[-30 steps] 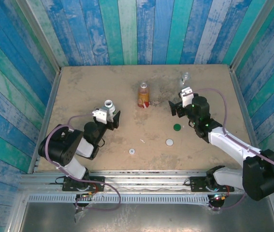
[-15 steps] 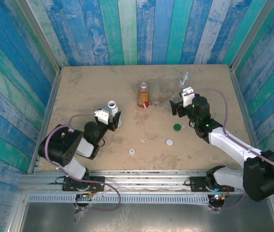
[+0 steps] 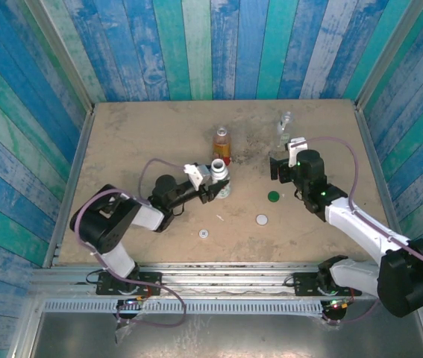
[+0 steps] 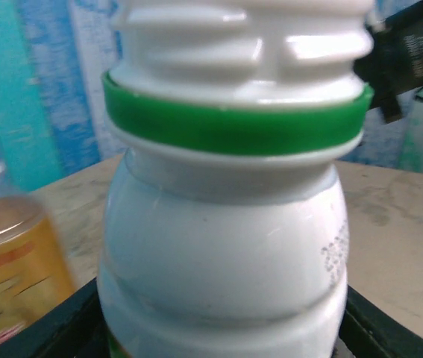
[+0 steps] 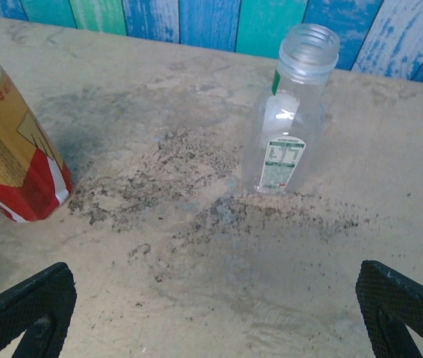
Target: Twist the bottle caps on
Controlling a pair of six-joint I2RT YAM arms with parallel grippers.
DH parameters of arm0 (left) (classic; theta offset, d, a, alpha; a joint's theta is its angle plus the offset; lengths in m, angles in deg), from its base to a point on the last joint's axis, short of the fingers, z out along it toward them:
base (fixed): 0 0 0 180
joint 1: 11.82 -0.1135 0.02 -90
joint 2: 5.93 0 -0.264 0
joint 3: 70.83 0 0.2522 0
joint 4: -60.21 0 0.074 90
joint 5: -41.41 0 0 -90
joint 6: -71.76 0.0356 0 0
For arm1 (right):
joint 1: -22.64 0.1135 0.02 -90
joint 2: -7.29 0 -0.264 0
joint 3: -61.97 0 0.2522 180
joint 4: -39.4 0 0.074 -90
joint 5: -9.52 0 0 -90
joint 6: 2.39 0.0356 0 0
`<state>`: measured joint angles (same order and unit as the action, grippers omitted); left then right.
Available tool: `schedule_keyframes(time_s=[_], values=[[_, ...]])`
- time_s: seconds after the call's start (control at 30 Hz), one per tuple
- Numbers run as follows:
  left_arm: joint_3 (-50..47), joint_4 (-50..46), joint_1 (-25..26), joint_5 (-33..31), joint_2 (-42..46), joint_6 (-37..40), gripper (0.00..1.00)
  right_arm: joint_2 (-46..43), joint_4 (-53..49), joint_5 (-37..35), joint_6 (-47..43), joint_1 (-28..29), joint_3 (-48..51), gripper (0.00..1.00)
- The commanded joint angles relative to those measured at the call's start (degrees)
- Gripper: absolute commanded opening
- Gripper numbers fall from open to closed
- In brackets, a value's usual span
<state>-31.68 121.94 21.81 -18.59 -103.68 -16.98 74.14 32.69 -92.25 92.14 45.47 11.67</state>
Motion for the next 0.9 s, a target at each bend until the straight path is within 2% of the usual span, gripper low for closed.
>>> schedule_keyframes(time_s=[0.0, 0.13, 0.23, 0.3, 0.47, 0.57, 0.77, 0.87], values=[[3.6, -0.5, 1.3, 7.6, -4.4, 0.1, 0.63, 2.2, -5.7, 1.8, 1.6, -0.2, -1.1, 1.00], [5.0, -4.2, 1.9, 9.0, -4.7, 2.9, 0.64, 4.2, -9.8, 2.1, 2.4, -0.2, -2.3, 0.99], [3.9, -5.3, 1.9, 5.1, -3.9, 3.8, 0.65, 6.4, -13.8, 5.8, 1.6, 0.5, -4.1, 0.97], [1.6, -2.2, 1.9, 3.0, -4.2, 2.8, 0.65, 7.7, -15.6, 6.4, 2.9, 0.9, -4.7, 0.94], [-0.5, 6.2, 1.8, 3.6, -7.6, -2.6, 0.63, 12.1, -18.2, 8.3, 5.6, 1.0, -5.5, 0.90], [-1.8, 8.2, 1.9, 2.8, -8.5, -3.0, 0.63, 14.5, -20.1, 9.0, 6.8, 1.1, -6.6, 0.89], [0.3, -3.8, 3.0, 2.2, -4.9, 1.9, 0.63, 14.9, -19.6, 9.9, 8.6, 1.3, -5.0, 0.81], [1.3, -6.3, 3.6, 2.4, -5.1, 2.9, 0.63, 15.9, -20.4, 9.3, 8.3, 1.3, -5.3, 0.74]])
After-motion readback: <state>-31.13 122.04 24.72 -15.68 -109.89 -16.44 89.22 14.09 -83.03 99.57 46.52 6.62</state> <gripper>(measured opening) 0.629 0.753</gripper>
